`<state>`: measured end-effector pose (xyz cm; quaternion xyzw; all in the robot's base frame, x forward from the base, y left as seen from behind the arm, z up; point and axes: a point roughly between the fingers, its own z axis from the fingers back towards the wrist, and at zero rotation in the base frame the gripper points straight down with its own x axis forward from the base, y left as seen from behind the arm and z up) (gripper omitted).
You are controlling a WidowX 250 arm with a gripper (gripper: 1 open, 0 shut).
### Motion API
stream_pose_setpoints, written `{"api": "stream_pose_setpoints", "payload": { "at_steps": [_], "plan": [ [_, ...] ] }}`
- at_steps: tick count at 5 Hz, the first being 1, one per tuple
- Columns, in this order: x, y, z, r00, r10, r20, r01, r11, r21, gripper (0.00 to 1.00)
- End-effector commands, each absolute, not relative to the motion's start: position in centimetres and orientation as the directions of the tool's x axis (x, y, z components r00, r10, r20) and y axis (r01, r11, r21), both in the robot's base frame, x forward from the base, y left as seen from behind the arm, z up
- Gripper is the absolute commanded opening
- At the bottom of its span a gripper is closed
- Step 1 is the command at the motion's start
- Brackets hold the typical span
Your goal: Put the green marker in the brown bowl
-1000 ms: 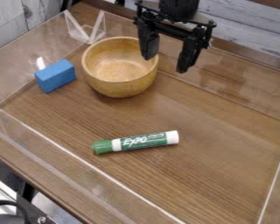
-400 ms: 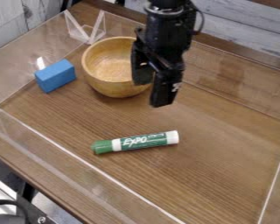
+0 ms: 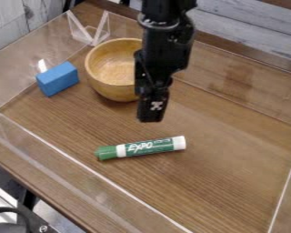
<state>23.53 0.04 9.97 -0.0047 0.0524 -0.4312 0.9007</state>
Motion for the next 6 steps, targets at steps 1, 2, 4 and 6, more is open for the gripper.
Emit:
{"api": "stream_pose_setpoints", "payload": {
  "at_steps": [1,2,4,6],
  "plan": [
    [23.6,0.5,10.5,0.552,-0.833,-0.051,0.834,0.552,0.005,1.00],
    [23.2,0.8,9.6,0.506,-0.862,-0.046,0.863,0.506,0.011,1.00],
    [22.7,1.2,7.0,0.503,-0.863,-0.042,0.864,0.503,0.026,1.00],
    [22.7,1.4,4.9,0.537,-0.843,-0.036,0.843,0.536,0.045,1.00]
  ]
}}
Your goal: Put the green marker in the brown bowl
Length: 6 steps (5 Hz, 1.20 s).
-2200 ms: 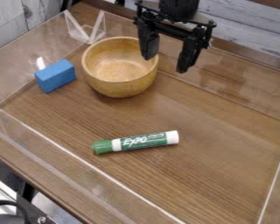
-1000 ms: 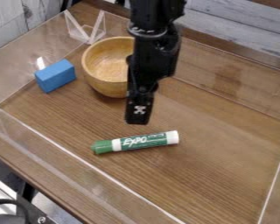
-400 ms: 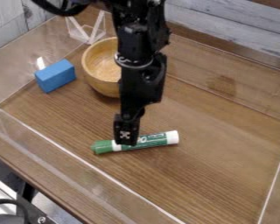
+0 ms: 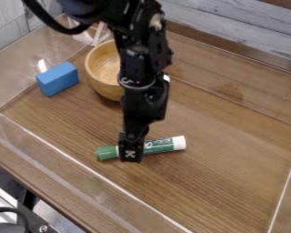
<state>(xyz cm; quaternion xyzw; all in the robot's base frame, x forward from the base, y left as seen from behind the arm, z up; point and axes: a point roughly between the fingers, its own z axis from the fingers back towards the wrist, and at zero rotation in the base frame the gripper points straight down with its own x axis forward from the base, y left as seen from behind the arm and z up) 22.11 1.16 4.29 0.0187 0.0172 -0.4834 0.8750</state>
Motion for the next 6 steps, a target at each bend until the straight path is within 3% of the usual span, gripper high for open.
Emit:
{"api": "stream_pose_setpoints", "payload": {
  "at_steps": [1,3,6],
  "plan": [
    [22.6,1.5,4.0,0.547,-0.837,-0.030,0.837,0.545,0.056,1.00],
    [22.6,1.6,2.5,0.561,-0.828,-0.018,0.826,0.558,0.081,1.00],
    [22.9,2.0,2.5,0.574,-0.819,0.007,0.813,0.572,0.110,1.00]
  ]
}}
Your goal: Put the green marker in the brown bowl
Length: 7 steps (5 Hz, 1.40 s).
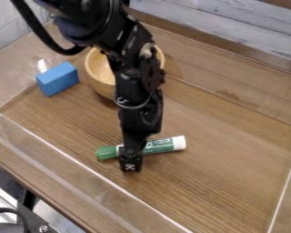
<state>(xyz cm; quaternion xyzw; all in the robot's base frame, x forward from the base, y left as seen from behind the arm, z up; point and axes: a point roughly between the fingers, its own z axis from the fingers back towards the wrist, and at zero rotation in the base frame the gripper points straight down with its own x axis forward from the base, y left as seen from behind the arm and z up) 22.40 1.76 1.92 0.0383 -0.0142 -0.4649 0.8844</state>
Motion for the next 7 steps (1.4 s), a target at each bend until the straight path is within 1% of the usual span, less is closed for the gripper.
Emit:
{"api": "stream_pose_setpoints", "payload": {
  "at_steps": [1,3,4,5,7],
  "plan": [
    [23.0,2.2,2.5,0.580,-0.815,0.016,0.808,0.577,0.118,1.00],
    [23.1,2.5,2.6,0.590,-0.806,0.036,0.797,0.589,0.131,1.00],
    [23.2,2.4,2.6,0.592,-0.805,0.037,0.796,0.591,0.133,0.00],
    [23.3,2.5,2.8,0.593,-0.805,0.035,0.795,0.591,0.132,0.00],
    [23.3,2.7,4.0,0.608,-0.794,0.018,0.787,0.605,0.122,0.00]
  ]
}}
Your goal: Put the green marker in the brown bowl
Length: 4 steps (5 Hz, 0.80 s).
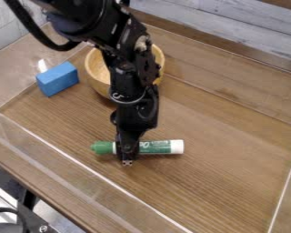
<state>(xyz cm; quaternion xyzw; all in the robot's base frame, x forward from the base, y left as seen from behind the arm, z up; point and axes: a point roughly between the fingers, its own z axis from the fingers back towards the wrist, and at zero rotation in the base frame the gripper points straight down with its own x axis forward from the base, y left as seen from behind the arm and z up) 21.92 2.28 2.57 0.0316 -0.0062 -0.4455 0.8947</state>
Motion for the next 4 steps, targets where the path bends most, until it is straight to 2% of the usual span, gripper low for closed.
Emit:
{"api": "stream_pose_setpoints", "payload": {
  "at_steps": [1,2,4],
  "plan": [
    [23.3,2.8,4.8,0.623,-0.782,0.011,0.775,0.620,0.119,0.00],
    [23.6,3.1,6.0,0.645,-0.764,0.007,0.757,0.640,0.127,0.00],
    [25.3,4.9,11.3,0.742,-0.671,0.001,0.658,0.729,0.189,0.00]
  ]
}}
